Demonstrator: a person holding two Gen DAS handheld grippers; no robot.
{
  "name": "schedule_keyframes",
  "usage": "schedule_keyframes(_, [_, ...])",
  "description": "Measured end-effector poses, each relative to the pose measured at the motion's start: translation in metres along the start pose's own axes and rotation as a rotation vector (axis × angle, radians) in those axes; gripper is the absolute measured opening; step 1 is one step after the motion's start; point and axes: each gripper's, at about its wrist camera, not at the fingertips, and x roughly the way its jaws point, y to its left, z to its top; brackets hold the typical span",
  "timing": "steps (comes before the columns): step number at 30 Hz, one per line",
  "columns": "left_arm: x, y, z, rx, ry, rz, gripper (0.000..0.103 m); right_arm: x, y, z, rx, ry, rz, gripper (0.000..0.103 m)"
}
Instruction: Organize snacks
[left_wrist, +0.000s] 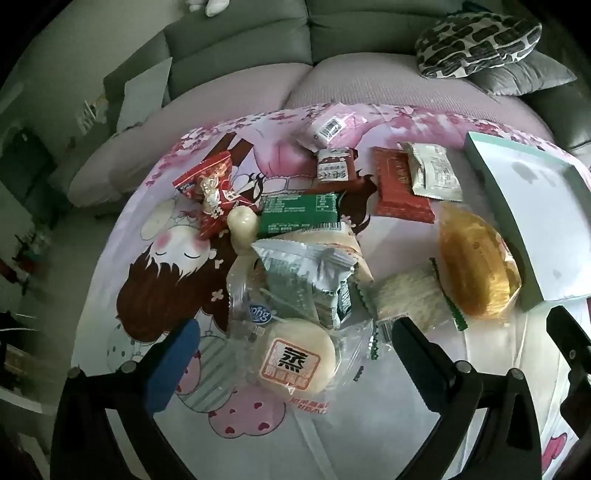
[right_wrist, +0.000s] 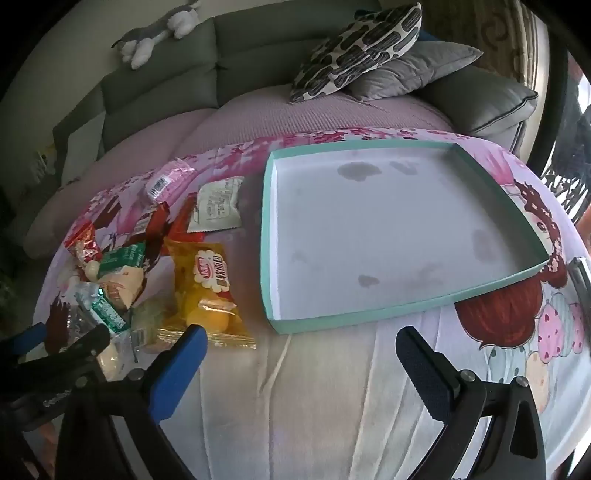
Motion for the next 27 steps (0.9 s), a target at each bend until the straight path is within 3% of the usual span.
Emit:
schedule_keyframes(8, [-0.001,-0.008,0.003,-0.020,0.002,0.052,0.103,0.001,0.003,0.001,0.022,0.002,0.005,0.103])
schedule_keyframes(9, [0.001,-0.003,0.000,-0.010,-0.009,-0.034,0.103,0.000,0.004,0.002,0.026,0.000,0.002,0.103])
schedule_keyframes(27, [0.008,-0.001,0.001,-0.040,0.015,-0.025,0.103,0.000,0.002,-0.001,0.038,0.002,0.020,0.103])
